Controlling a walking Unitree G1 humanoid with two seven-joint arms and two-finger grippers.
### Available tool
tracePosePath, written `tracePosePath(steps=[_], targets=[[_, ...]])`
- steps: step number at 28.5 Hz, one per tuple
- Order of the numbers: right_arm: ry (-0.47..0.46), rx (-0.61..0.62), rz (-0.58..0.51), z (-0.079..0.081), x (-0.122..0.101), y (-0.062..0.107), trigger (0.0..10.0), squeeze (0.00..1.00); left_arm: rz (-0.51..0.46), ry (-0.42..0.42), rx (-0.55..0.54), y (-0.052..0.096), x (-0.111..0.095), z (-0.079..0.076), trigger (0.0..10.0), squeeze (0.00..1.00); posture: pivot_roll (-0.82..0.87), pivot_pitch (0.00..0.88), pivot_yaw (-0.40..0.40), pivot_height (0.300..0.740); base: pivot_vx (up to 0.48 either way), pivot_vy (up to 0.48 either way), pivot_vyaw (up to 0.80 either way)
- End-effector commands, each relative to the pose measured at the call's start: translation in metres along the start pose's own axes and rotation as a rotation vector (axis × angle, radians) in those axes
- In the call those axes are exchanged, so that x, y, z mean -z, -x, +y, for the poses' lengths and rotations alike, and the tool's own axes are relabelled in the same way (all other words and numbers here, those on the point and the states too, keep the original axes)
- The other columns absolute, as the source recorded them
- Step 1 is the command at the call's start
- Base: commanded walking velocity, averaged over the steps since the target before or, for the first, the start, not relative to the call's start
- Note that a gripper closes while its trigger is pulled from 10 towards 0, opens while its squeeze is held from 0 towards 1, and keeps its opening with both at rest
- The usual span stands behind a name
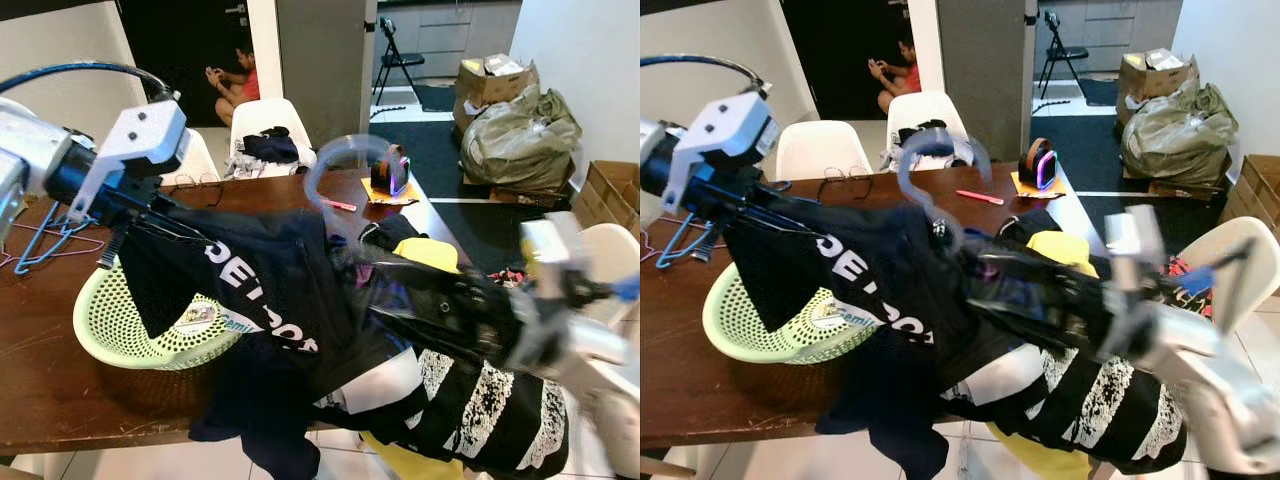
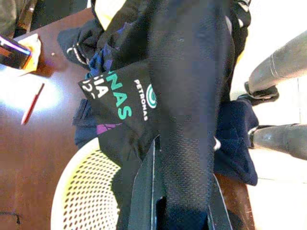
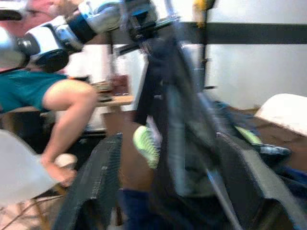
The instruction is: Hang hanger
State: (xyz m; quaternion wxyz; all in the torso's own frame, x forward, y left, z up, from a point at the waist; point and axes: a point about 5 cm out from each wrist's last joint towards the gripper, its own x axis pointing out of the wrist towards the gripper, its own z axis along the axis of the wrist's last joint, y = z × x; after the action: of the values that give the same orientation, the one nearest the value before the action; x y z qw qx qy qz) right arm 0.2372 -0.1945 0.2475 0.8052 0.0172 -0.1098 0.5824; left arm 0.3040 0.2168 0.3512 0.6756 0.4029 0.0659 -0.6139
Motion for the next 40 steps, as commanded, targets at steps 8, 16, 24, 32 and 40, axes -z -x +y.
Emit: tracePosePath(steps=[8, 16, 24, 32, 40], targets=[[0.038, 0.419, -0.167, -0.036, -0.002, 0.038, 10.0, 1.00, -0.093, -0.067, -0.216, 0.025, -0.017, 0.019, 0.0, 0.00, 0.03, 0.000, 0.059, 0.740, 0.000, 0.000, 0.00], [-0.138, 0.842, -0.391, -0.069, 0.022, 0.023, 10.0, 0.00, -0.555, 0.070, -0.462, -0.051, -0.039, 0.010, 10.0, 0.00, 0.03, 0.000, 0.040, 0.740, 0.000, 0.000, 0.00], [-0.152, 0.879, -0.402, -0.078, 0.022, 0.008, 10.0, 0.00, -0.703, 0.251, -0.539, -0.109, -0.045, -0.004, 10.0, 0.00, 0.03, 0.000, 0.026, 0.740, -0.127, 0.000, 0.00], [-0.126, 0.908, -0.363, -0.081, 0.022, 0.004, 10.0, 0.00, -0.705, 0.419, -0.628, -0.126, -0.036, -0.021, 10.0, 0.00, 0.03, 0.000, 0.019, 0.740, -0.389, 0.000, 0.00], [-0.117, 0.939, -0.282, -0.086, 0.030, -0.004, 10.0, 0.00, -0.726, 0.429, -0.629, -0.127, -0.049, -0.031, 10.0, 0.00, 0.03, 0.000, 0.011, 0.740, -0.447, 0.000, 0.00]])
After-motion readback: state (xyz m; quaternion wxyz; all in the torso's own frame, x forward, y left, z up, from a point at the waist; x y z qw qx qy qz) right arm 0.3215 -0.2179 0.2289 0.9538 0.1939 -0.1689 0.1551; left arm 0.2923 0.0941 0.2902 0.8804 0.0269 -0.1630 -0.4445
